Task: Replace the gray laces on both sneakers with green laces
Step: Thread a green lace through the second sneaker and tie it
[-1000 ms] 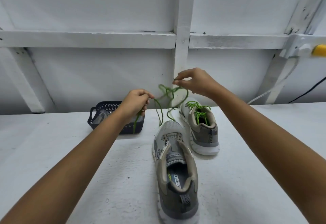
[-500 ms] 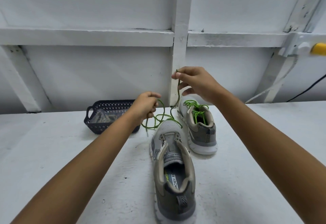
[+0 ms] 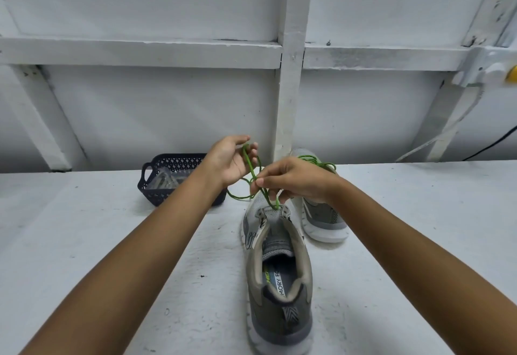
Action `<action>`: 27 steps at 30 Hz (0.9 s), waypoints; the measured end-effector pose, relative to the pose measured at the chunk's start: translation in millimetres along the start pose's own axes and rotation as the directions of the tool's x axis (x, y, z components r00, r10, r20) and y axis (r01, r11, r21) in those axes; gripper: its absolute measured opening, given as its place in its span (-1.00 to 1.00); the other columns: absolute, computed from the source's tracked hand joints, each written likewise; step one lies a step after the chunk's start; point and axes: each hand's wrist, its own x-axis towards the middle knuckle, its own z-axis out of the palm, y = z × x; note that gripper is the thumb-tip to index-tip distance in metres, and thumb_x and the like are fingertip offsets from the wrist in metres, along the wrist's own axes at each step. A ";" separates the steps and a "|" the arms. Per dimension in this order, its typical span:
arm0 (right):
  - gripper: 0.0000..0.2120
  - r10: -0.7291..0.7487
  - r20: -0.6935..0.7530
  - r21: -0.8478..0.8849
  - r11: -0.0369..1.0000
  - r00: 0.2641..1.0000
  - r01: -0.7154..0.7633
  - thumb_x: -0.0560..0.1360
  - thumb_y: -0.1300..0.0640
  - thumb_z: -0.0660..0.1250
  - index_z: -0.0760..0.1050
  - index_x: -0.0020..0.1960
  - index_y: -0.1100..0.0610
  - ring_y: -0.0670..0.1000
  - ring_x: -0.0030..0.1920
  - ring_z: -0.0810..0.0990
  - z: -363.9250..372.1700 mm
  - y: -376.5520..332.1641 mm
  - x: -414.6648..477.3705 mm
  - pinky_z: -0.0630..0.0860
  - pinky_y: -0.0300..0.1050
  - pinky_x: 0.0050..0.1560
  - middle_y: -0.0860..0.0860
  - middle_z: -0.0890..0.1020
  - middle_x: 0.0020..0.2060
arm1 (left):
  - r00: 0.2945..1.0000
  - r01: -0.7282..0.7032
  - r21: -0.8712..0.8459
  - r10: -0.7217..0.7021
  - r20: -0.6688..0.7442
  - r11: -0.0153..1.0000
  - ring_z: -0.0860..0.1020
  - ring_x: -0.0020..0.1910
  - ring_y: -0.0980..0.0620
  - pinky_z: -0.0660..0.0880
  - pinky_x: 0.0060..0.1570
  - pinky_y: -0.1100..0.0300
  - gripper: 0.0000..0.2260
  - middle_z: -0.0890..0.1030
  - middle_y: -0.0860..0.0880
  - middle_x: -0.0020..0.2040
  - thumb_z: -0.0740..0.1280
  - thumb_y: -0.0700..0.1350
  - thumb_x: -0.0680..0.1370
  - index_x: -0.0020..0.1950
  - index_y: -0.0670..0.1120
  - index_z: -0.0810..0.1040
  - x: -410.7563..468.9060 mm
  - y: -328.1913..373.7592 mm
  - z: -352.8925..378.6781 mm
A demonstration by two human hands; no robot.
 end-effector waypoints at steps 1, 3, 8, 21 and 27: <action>-0.85 -0.005 -0.037 0.020 1.000 0.999 0.005 0.56 0.14 0.29 0.64 -0.09 0.09 -0.15 -0.36 0.51 -0.9 -0.3 0.0 0.42 -0.29 -0.32 -0.13 0.61 -0.32 | 1.000 -0.015 0.093 0.017 -0.017 0.996 0.52 -0.39 0.03 0.49 -0.37 0.24 -0.88 0.56 -0.10 -0.29 0.10 -0.15 0.62 -0.03 -0.14 0.39 -0.3 -2.1 -3.6; -0.85 -0.013 -0.118 0.081 0.996 0.993 0.022 0.55 0.15 0.29 0.63 -0.11 0.08 -0.15 -0.42 0.46 -5.1 -2.0 -1.0 0.36 -0.32 -0.39 -0.13 0.61 -0.33 | 0.995 -0.056 0.305 0.080 -0.065 0.951 0.55 -0.15 -0.05 0.48 -0.17 0.08 -0.88 0.60 -0.16 -0.08 0.11 -0.06 0.63 0.10 -0.07 0.36 -1.6 -8.1 -11.2; -0.84 -0.016 -0.266 0.231 0.970 0.964 0.080 0.55 0.15 0.28 0.64 -0.11 0.07 -0.11 -0.52 0.30 -13.4 1.7 2.0 0.29 -0.32 -0.53 0.11 0.59 -0.16 | 0.991 -0.123 0.547 0.133 0.021 0.828 0.49 -0.22 0.06 0.38 -0.27 0.19 -0.83 0.59 -0.01 -0.15 0.20 -0.14 0.59 -0.08 -0.06 0.57 -22.6 -26.0 -18.7; -0.87 -0.002 -0.304 0.289 0.953 0.953 0.094 0.55 0.16 0.29 0.62 -0.03 0.07 -0.17 -0.53 0.38 -3.1 8.1 5.5 0.37 -0.33 -0.51 -0.01 0.58 -0.24 | 0.997 -0.060 0.374 0.041 0.059 0.926 0.46 -0.41 0.18 0.40 -0.48 0.38 -0.88 0.58 0.09 -0.41 0.31 -0.21 0.54 -0.18 -0.08 0.58 -33.3 -34.5 -14.9; -0.81 0.016 -0.678 0.044 0.999 0.735 0.018 0.56 0.23 0.28 0.59 0.13 0.23 -0.07 -0.47 0.46 -30.6 14.3 -1.0 0.51 -0.26 -0.42 0.05 0.53 -0.37 | 0.987 -0.075 0.401 0.124 -0.098 0.913 0.52 -0.43 0.22 0.37 -0.21 0.23 -0.91 0.63 0.10 -0.41 0.34 -0.21 0.53 -0.12 -0.03 0.58 -26.7 -48.2 -38.3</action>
